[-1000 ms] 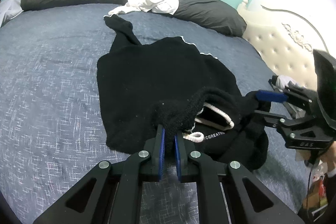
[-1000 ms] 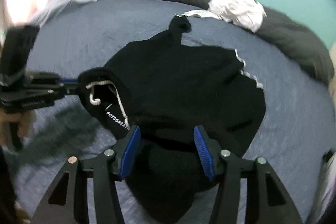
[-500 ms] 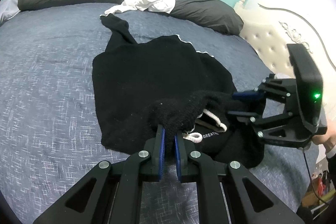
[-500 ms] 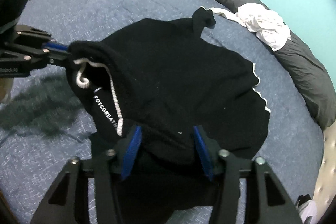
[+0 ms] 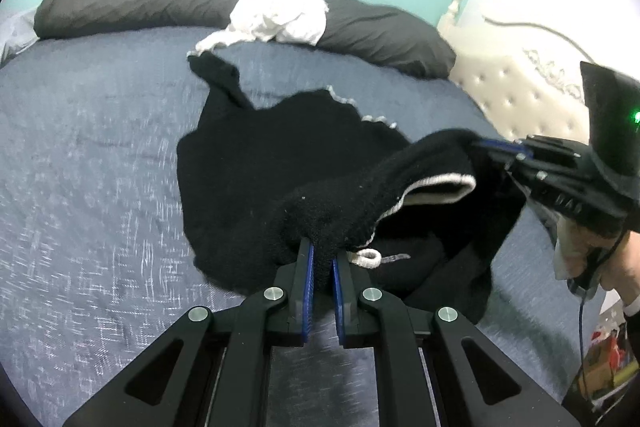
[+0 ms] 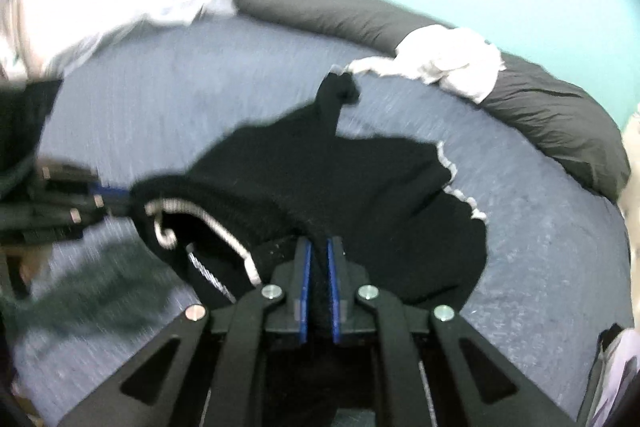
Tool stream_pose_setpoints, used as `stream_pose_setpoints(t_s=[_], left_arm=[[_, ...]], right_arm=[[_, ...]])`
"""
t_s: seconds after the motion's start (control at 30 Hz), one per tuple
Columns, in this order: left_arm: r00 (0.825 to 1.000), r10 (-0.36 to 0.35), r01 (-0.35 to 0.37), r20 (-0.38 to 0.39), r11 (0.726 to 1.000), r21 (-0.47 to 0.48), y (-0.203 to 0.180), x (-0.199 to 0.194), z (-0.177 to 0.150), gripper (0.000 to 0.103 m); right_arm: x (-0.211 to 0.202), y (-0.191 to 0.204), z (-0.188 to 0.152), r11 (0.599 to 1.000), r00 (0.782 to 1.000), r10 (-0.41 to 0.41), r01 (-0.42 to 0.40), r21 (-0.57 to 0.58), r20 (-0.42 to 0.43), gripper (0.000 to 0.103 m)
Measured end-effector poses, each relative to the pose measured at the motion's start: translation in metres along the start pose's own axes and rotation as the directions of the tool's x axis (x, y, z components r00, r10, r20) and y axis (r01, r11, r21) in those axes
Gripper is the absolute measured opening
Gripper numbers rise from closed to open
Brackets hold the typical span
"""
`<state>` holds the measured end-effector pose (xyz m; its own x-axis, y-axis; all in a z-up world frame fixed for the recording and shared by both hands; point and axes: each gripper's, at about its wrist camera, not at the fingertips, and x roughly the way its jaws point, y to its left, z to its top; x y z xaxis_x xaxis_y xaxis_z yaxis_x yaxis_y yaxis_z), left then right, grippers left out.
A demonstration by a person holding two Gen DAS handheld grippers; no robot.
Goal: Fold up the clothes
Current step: 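Close the left tool on the hood edge while the right tool grips the hood, then lift the black hoodie up by the hood with both tools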
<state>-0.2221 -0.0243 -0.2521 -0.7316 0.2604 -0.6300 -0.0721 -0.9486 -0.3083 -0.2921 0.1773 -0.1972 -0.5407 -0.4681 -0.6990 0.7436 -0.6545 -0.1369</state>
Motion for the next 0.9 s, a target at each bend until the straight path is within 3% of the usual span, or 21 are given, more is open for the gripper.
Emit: stream_pose_setpoints(t_s=[0.17,0.33,0.53,0.9], left_arm=[[0.999,0.01,-0.011,0.053,1.0,0.016,-0.022,-0.039,0.023,0.009],[0.989,0.038,-0.049,0.14,0.996,0.076,-0.047,-0.098,0.068,0.008],[0.969,0.067,-0.106,0.236,0.981,0.16,-0.08,-0.175,0.117,0.008],[0.934,0.058,-0.146,0.354,0.963,0.228,-0.128,-0.296,0.167,0.008]], right_arm=[[-0.059,0.002,0.031,1.0,0.995,-0.005,0.002,0.031,0.098,0.007],[-0.121,0.007,0.06,0.999,0.982,-0.025,0.017,0.041,0.188,0.007],[-0.202,0.012,0.096,0.998,0.952,-0.059,0.046,0.051,0.301,0.007],[-0.336,0.032,0.149,0.993,0.887,-0.107,0.119,0.0,0.45,0.007]])
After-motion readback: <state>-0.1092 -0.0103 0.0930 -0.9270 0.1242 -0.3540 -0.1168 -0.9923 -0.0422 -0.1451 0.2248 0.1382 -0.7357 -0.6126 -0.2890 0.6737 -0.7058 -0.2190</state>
